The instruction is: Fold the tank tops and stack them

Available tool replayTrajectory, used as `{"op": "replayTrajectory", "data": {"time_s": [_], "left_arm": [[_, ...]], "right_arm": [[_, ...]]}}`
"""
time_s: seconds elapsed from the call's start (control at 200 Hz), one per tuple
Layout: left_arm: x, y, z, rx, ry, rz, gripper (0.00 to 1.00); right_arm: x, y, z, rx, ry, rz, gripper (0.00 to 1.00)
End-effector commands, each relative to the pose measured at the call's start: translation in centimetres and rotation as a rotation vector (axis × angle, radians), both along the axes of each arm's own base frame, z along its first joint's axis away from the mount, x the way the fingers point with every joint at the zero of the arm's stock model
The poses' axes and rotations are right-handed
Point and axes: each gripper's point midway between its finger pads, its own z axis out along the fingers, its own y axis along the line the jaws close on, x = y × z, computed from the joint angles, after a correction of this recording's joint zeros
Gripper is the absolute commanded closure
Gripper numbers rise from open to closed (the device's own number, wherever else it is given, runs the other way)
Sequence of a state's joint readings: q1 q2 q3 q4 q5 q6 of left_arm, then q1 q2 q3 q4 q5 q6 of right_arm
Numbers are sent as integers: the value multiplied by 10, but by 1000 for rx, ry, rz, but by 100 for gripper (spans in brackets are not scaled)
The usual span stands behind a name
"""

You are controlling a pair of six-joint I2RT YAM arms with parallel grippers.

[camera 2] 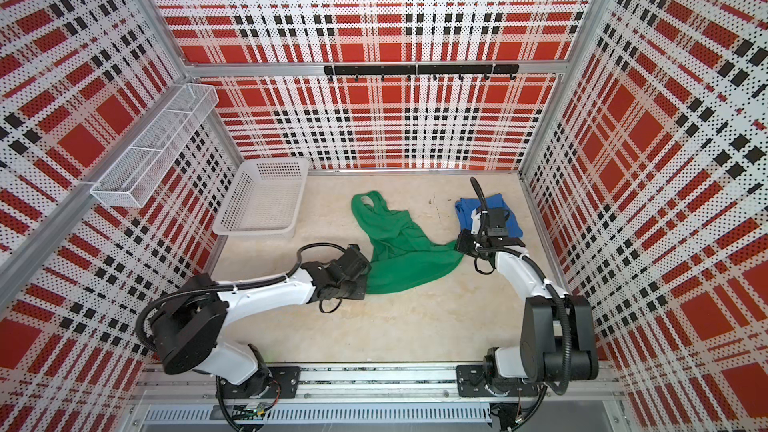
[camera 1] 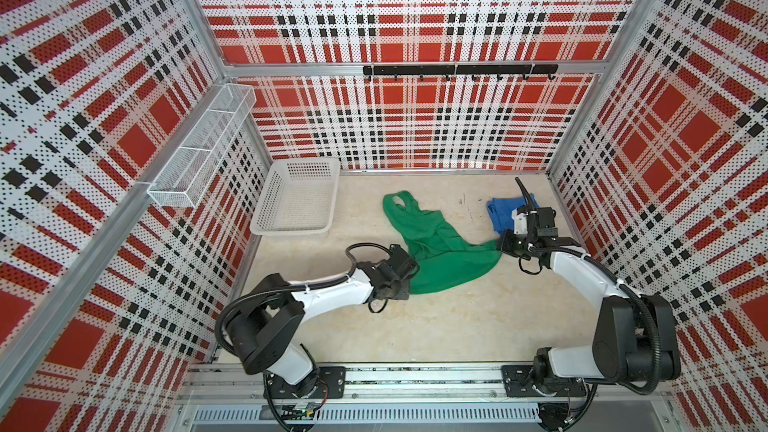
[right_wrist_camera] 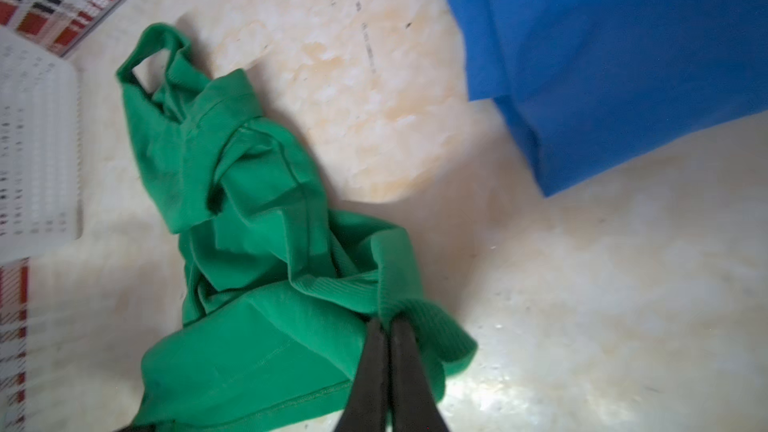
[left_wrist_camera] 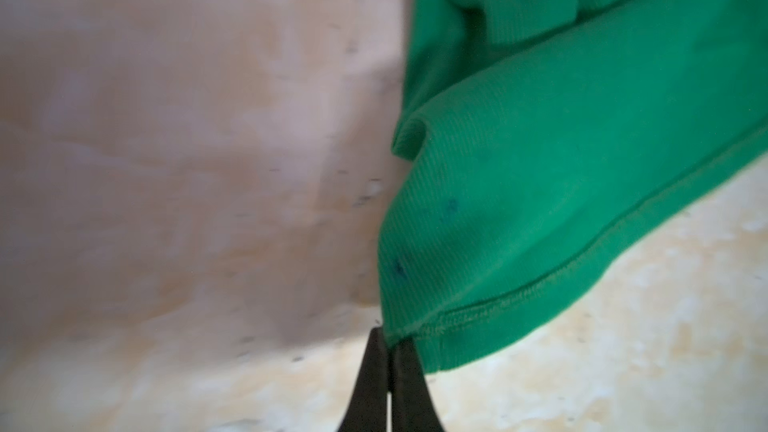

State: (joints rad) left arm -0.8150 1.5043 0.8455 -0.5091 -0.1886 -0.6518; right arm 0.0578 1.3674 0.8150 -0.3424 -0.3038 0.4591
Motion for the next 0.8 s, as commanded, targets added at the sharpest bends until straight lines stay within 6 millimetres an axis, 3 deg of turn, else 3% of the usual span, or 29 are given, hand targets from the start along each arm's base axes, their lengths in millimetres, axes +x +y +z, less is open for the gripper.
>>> {"op": "replayTrajectory", "data": {"time_s": [0.0, 0.155, 0.326, 0.361, 0.411, 0.451, 0.511, 0.697, 0.792], "left_arm": [[-7, 42, 12, 145, 7, -11, 100], [2, 11, 25, 183, -28, -109, 100], [-27, -67, 16, 230, -27, -393, 100], [-37, -81, 13, 216, -17, -446, 88], [-47, -92, 8, 199, 0, -489, 57], [-51, -95, 7, 180, 12, -499, 40], [-52, -93, 9, 144, 17, -475, 31], [-38, -75, 30, -110, 16, -260, 28], [-28, -66, 42, -258, -9, -153, 33]], "right_arm": [[-14, 16, 2, 112, -9, 0, 100], [-29, 5, -21, 140, 11, -119, 100], [-47, -3, -43, 140, 42, -184, 100], [-50, -5, -46, 136, 43, -192, 100], [-53, -8, -49, 124, 45, -206, 100], [-56, -10, -52, 113, 48, -213, 100], [-58, -12, -55, 99, 54, -215, 100], [-58, -10, -58, 98, 66, -196, 100], [-57, -9, -59, 98, 69, -186, 100]]}}
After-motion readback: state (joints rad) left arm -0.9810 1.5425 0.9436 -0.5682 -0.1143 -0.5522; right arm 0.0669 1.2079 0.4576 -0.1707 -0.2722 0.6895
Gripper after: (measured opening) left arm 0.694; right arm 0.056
